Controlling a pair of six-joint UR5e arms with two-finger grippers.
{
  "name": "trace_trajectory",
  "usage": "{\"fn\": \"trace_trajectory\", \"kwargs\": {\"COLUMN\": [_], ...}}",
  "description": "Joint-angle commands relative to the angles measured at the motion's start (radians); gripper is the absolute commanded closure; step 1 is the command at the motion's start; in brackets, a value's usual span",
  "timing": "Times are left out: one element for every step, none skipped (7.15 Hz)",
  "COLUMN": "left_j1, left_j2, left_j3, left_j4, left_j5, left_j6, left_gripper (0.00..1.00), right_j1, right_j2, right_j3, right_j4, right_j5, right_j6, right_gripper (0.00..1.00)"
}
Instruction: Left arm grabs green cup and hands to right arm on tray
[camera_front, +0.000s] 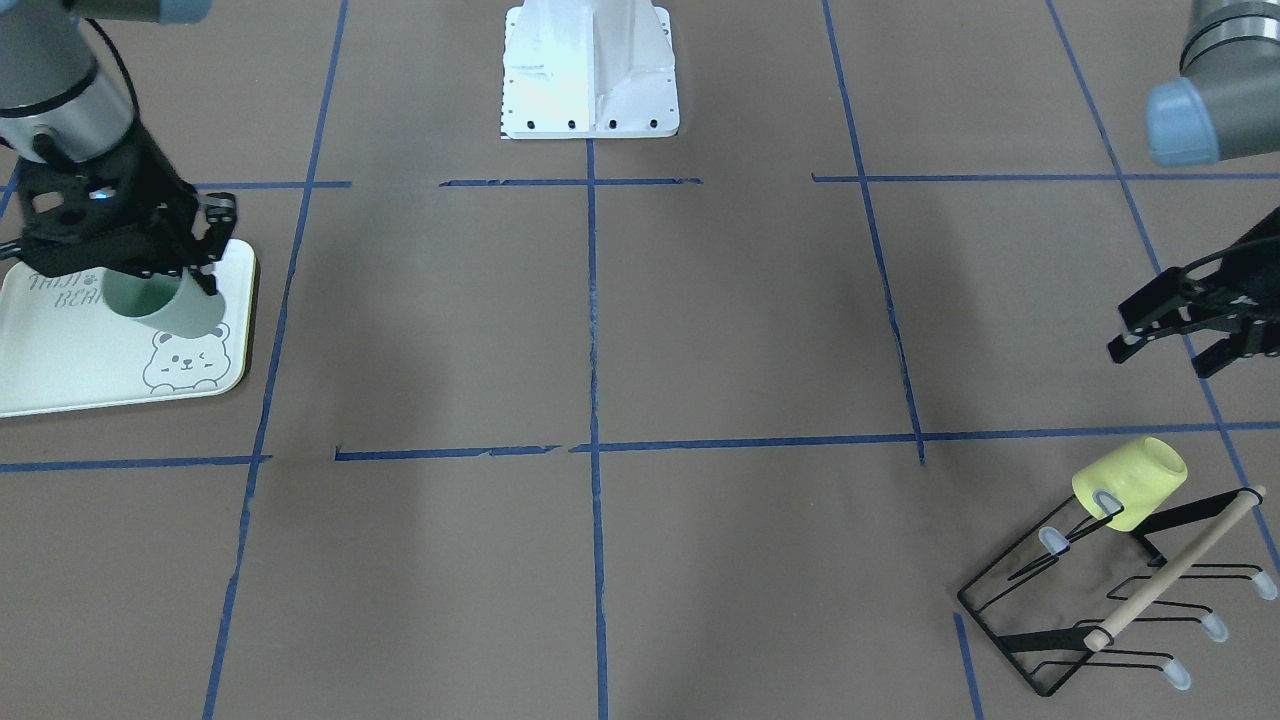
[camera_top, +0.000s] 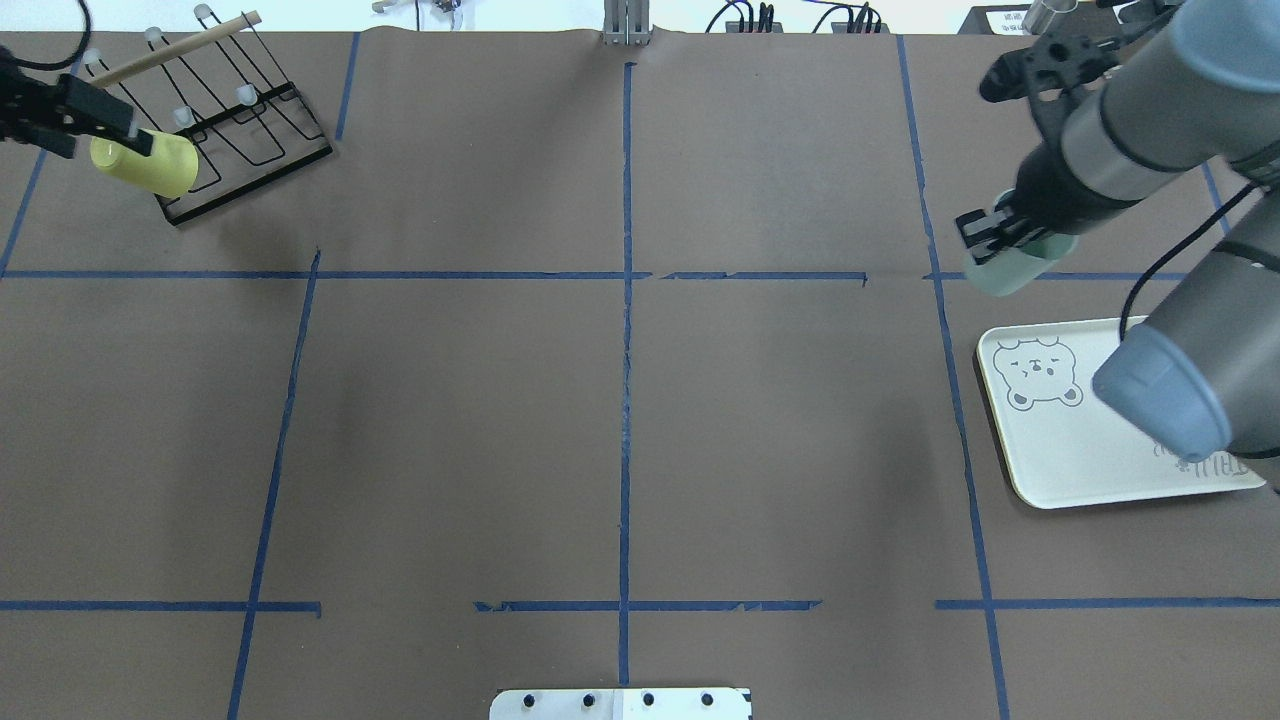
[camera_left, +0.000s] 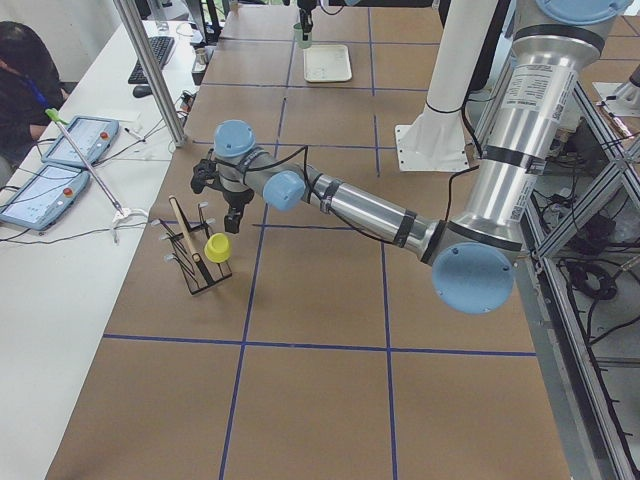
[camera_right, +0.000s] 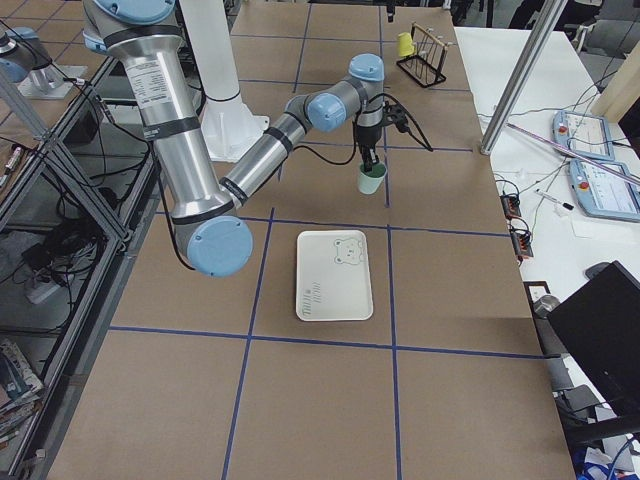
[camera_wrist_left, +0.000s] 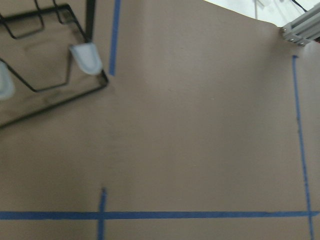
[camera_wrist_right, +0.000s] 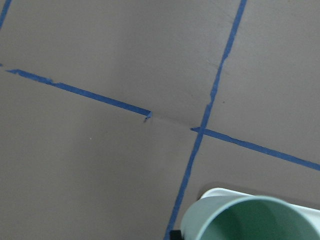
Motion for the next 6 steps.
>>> {"fn": "trace_trajectory", "kwargs": {"left_j1": [-0.143, -0.197, -0.255, -0.309, -0.326, -0.326], "left_j2": [0.046, 0.132, 0.197, 0.264, 0.356, 0.371], "left_j3": [-0.015, -0.021, -0.023, -0.029, -0.043, -0.064], "left_j4": [0.355, 0.394, 0.381, 0.322, 0.210, 0.182], "left_j5": [0.008, 0.000, -0.006, -0.006, -0.006, -0.006], "left_j6": [0.454, 0.555, 0.568, 0.569, 0.553, 0.506], "left_gripper": [0.00, 0.00, 0.00, 0.00, 0.00, 0.00], "right_j1": [0.076, 0.076, 0.076, 0.075, 0.075, 0.063], "right_j2": [-0.100, -0.181, -0.238, -0.286, -0.339, -0.361], "right_j3": [0.005, 0.004, 0.004, 0.000, 0.000, -0.013], "right_j4": [0.008, 0.131, 0.238, 0.337, 0.415, 0.455], "right_j5": [0.052, 0.052, 0.050, 0.046, 0.040, 0.012], "right_j6": [-0.059, -0.041, 0.022, 0.098, 0.149, 0.176], "right_gripper": [1.00, 1.00, 1.00, 1.00, 1.00, 1.00]}}
